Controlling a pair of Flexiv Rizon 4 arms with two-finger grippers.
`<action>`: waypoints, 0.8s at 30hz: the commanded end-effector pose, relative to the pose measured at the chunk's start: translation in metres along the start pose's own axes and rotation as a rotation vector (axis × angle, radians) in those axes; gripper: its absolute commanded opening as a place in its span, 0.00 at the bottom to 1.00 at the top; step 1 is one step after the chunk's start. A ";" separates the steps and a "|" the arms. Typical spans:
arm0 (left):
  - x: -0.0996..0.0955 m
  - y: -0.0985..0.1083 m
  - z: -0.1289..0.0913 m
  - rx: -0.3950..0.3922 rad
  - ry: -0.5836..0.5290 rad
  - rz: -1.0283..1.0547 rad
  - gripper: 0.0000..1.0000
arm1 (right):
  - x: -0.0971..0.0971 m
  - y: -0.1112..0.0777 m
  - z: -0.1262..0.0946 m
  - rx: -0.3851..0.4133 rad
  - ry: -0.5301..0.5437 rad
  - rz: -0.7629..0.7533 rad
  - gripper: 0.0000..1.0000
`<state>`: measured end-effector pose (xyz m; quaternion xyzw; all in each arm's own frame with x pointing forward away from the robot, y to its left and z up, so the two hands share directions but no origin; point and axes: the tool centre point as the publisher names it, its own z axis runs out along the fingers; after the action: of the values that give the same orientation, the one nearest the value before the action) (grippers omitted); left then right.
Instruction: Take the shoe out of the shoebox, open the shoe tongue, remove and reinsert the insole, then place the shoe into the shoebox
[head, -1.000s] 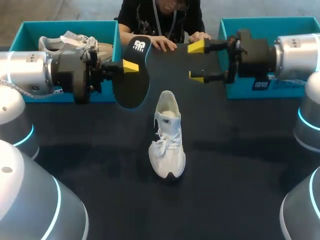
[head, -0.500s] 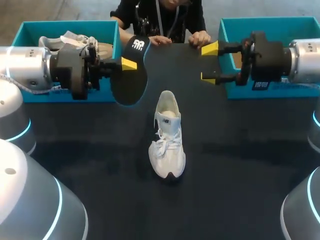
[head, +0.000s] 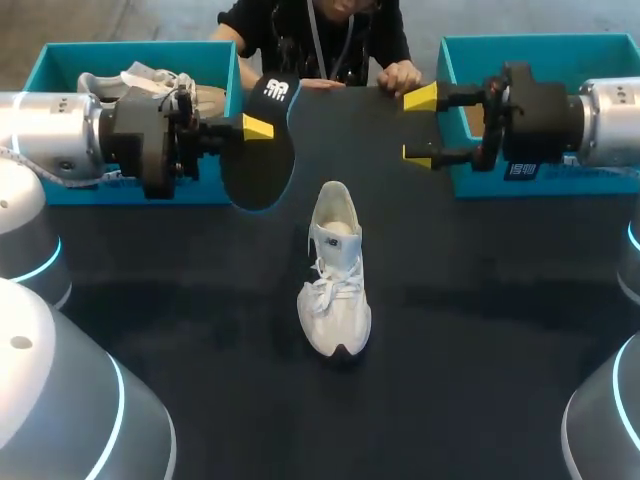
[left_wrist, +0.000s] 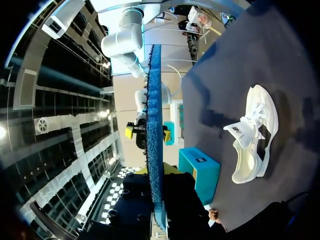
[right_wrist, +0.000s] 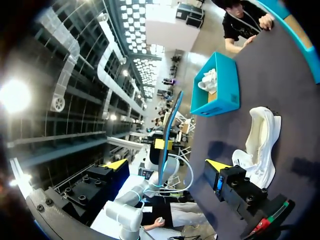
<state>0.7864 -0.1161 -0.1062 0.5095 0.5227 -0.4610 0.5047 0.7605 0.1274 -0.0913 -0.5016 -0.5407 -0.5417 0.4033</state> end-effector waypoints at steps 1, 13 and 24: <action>0.000 0.001 0.000 0.001 0.000 0.001 0.00 | -0.001 0.001 0.002 -0.001 0.000 0.001 1.00; -0.006 -0.009 -0.023 0.065 0.004 -0.308 0.00 | -0.001 0.001 0.002 -0.001 0.000 0.001 1.00; -0.014 -0.027 -0.023 0.027 0.038 -0.811 0.00 | -0.001 0.001 0.002 -0.001 0.000 0.001 1.00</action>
<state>0.7668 -0.0928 -0.0959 0.3513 0.6357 -0.6065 0.3234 0.7605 0.1272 -0.0908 -0.5019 -0.5406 -0.5413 0.4034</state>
